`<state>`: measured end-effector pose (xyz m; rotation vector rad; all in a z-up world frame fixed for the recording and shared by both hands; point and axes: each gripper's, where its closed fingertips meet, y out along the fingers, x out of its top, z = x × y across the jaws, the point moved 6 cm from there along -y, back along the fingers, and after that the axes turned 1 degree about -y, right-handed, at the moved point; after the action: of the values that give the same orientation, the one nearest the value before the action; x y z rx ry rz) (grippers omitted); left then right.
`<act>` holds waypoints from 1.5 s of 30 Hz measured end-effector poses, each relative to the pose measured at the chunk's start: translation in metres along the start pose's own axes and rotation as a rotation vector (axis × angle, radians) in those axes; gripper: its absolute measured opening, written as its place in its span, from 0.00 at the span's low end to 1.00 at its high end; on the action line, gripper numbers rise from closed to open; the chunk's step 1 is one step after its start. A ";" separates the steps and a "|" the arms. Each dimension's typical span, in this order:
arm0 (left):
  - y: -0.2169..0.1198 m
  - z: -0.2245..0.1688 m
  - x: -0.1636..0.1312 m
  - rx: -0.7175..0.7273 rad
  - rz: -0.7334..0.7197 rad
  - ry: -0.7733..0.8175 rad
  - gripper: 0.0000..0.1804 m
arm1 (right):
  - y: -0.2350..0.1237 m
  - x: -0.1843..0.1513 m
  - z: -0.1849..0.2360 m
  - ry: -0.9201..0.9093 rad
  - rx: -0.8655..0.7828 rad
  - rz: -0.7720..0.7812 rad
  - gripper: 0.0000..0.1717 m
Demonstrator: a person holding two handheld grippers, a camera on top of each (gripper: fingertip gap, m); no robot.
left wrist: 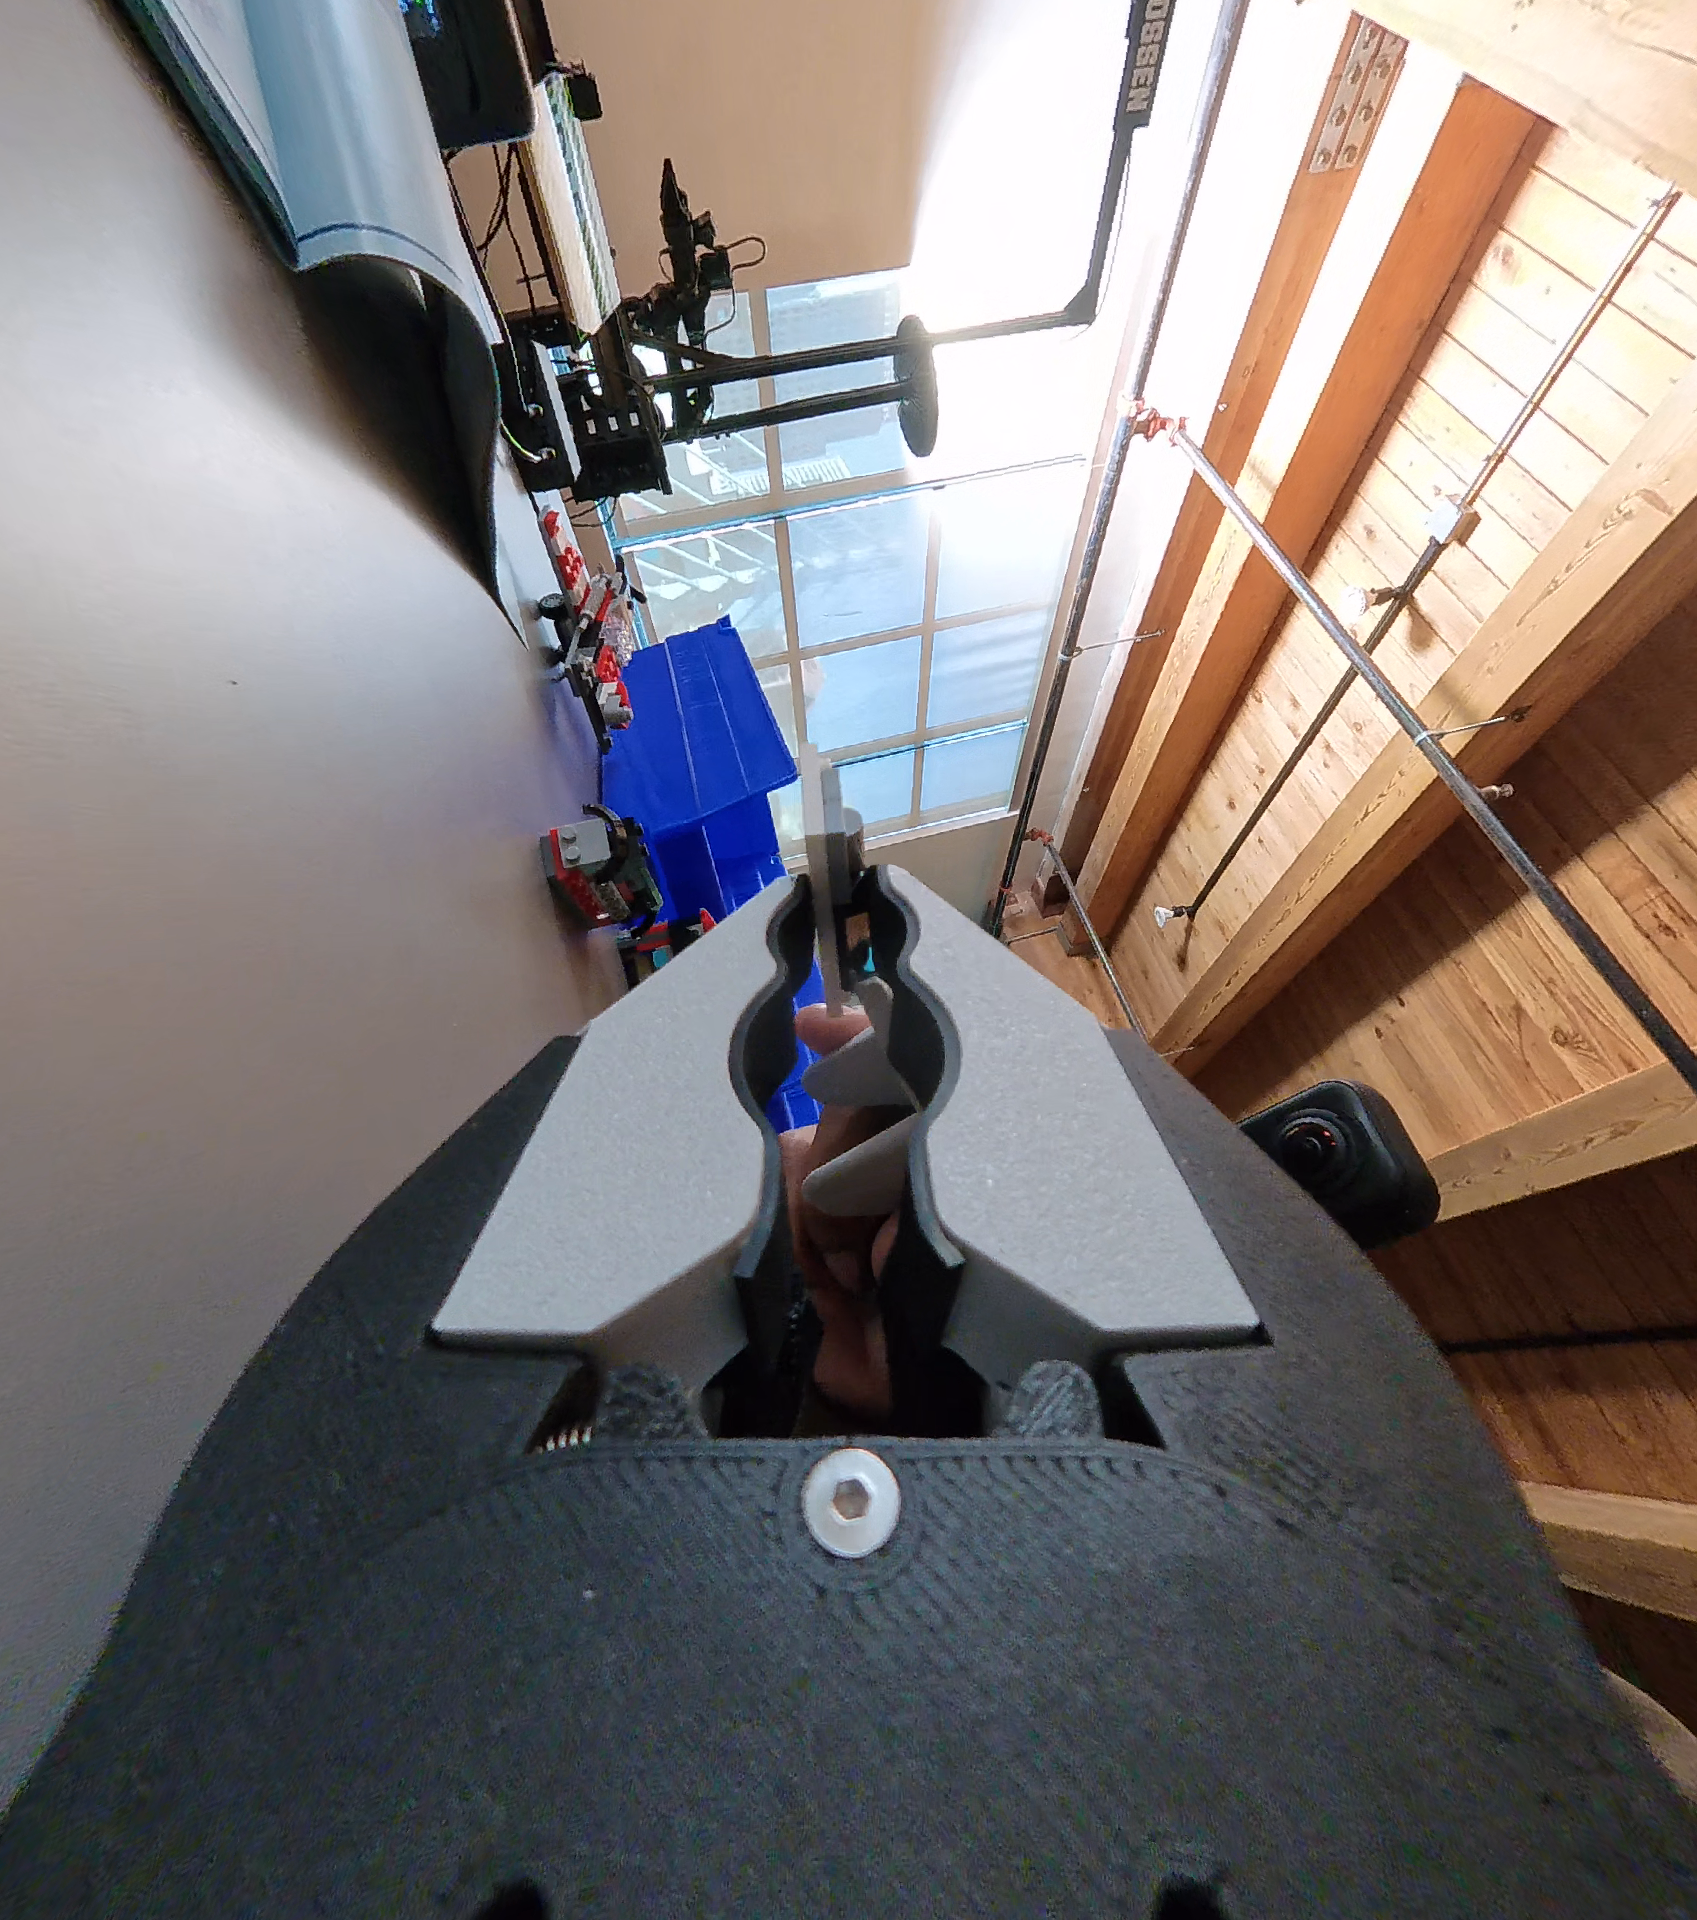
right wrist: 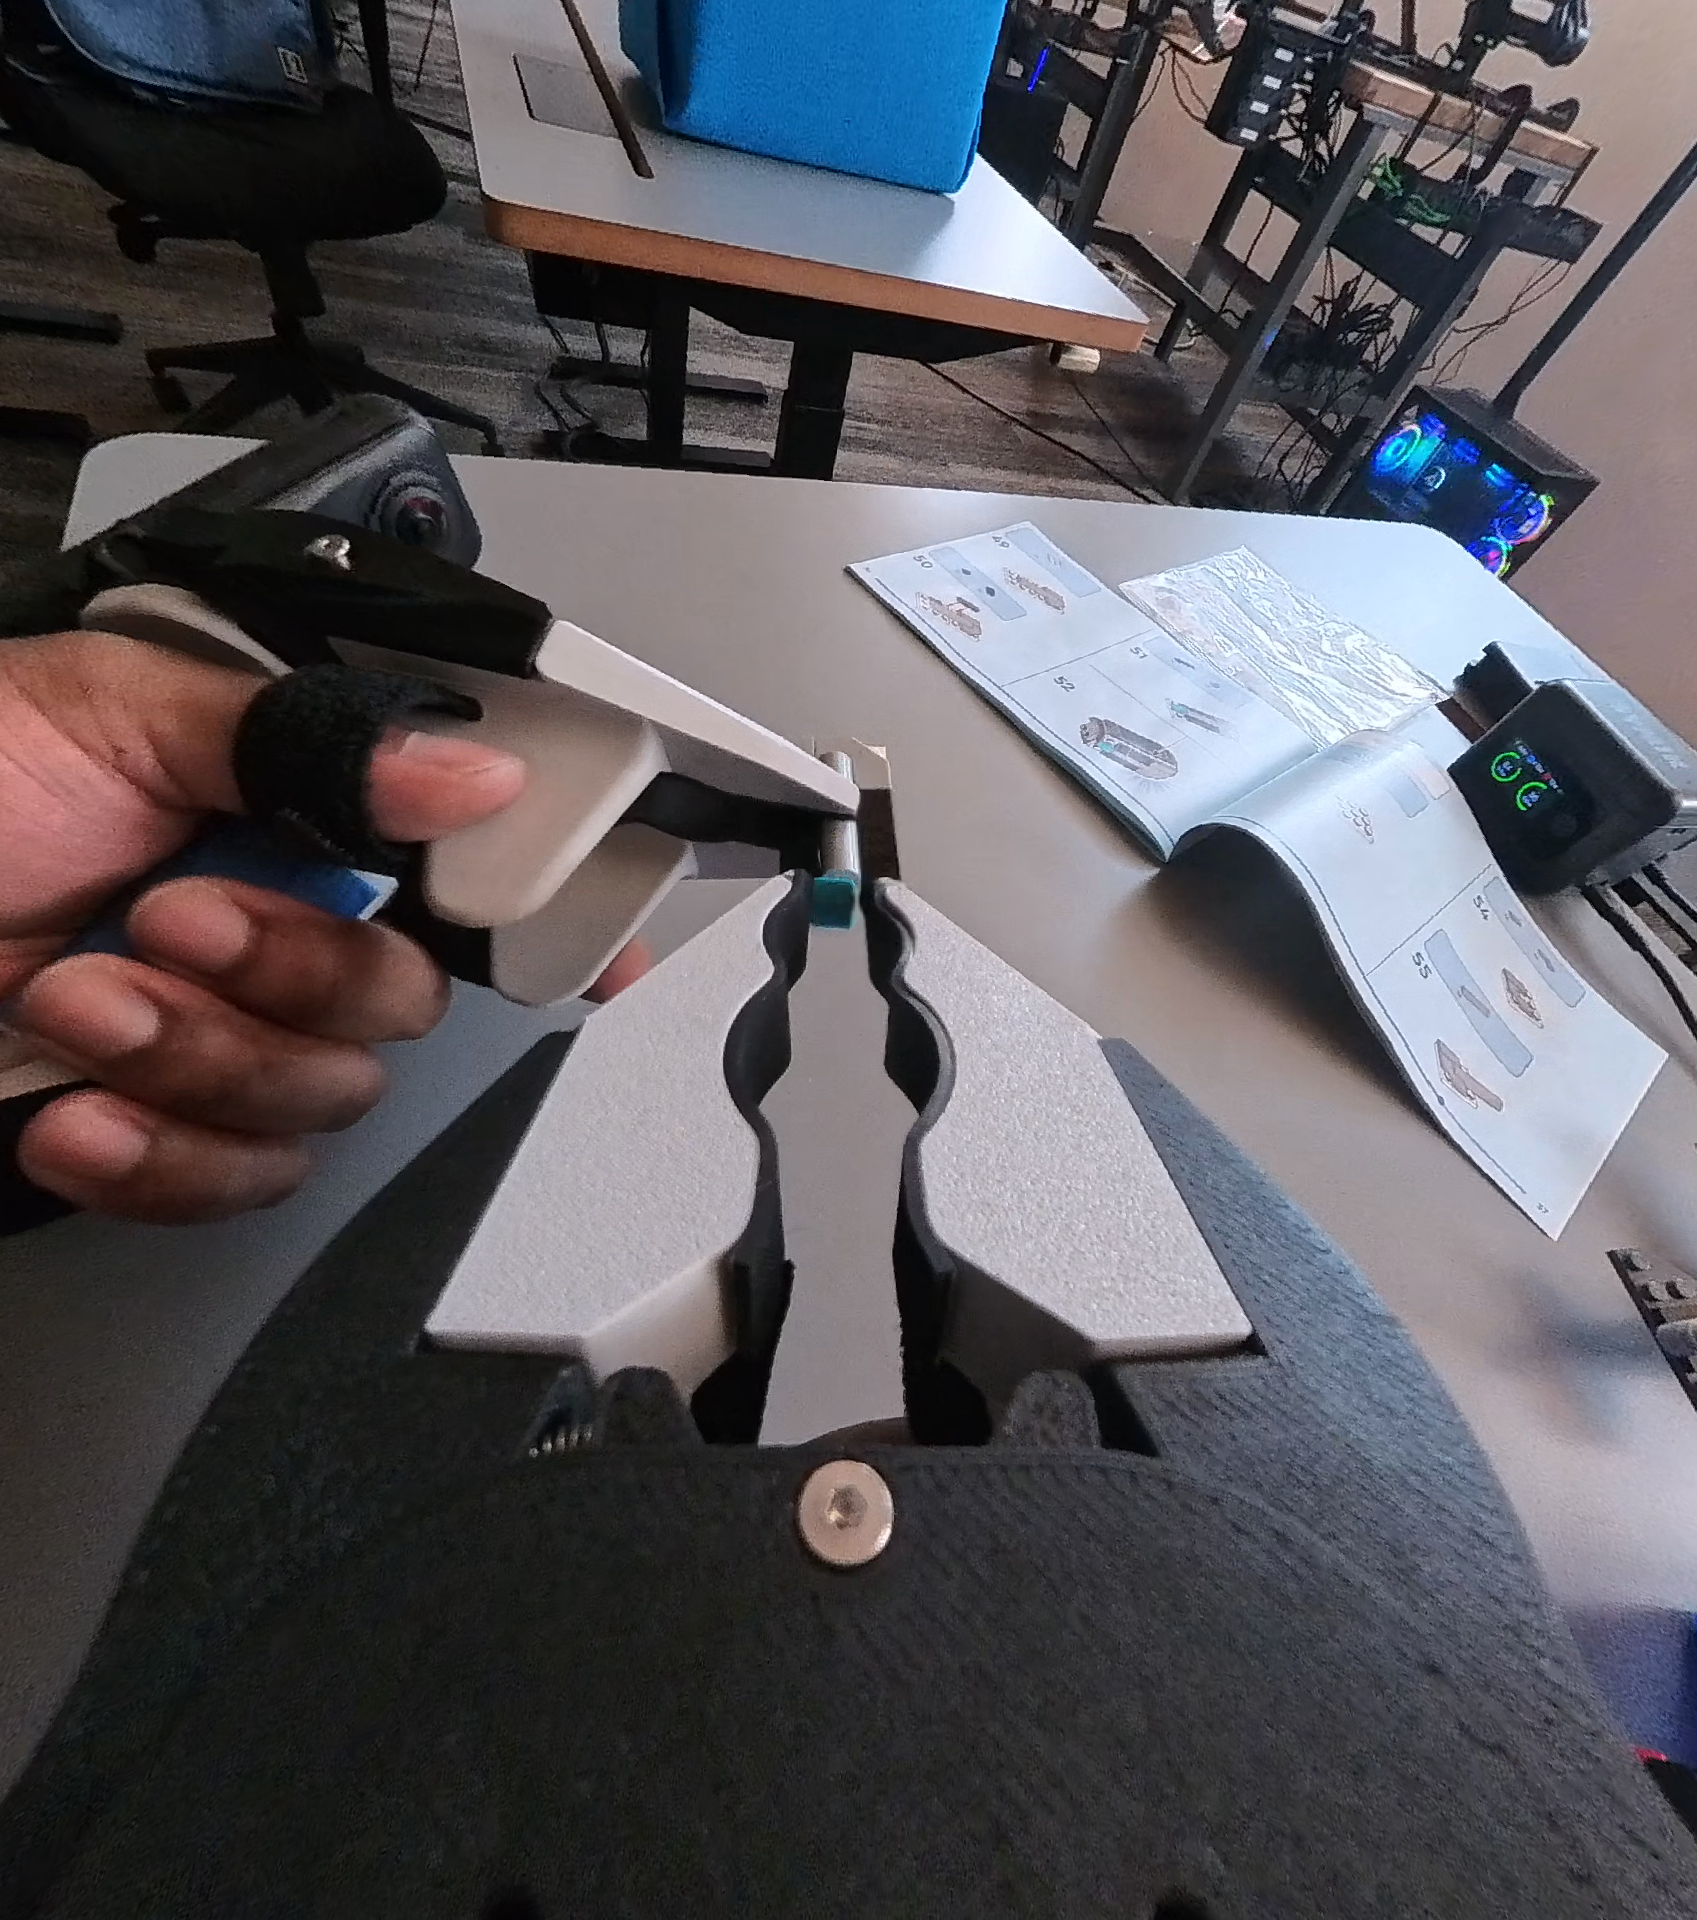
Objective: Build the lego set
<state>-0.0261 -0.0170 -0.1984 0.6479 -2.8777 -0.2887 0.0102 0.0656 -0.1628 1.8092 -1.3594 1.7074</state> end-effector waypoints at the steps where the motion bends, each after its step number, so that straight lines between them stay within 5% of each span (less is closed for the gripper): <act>1: 0.000 0.000 0.000 0.000 -0.001 -0.002 0.06 | 0.000 0.000 0.000 0.001 -0.001 -0.002 0.07; 18: -0.002 0.001 0.002 0.006 -0.023 -0.016 0.06 | -0.009 -0.006 -0.015 0.048 -0.021 -0.025 0.08; 25: -0.007 0.001 0.012 0.015 -0.047 0.003 0.05 | 0.000 -0.034 -0.009 0.170 0.132 0.105 0.10; 35: -0.020 0.000 0.035 0.019 -0.102 0.028 0.06 | 0.018 -0.047 0.023 0.014 0.231 0.268 0.11; 45: -0.021 -0.001 0.035 0.014 -0.105 0.036 0.06 | 0.032 -0.049 0.020 -0.072 0.130 0.328 0.11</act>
<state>-0.0485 -0.0508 -0.1980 0.8002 -2.8186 -0.2681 0.0050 0.0551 -0.2231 1.8095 -1.6886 1.9491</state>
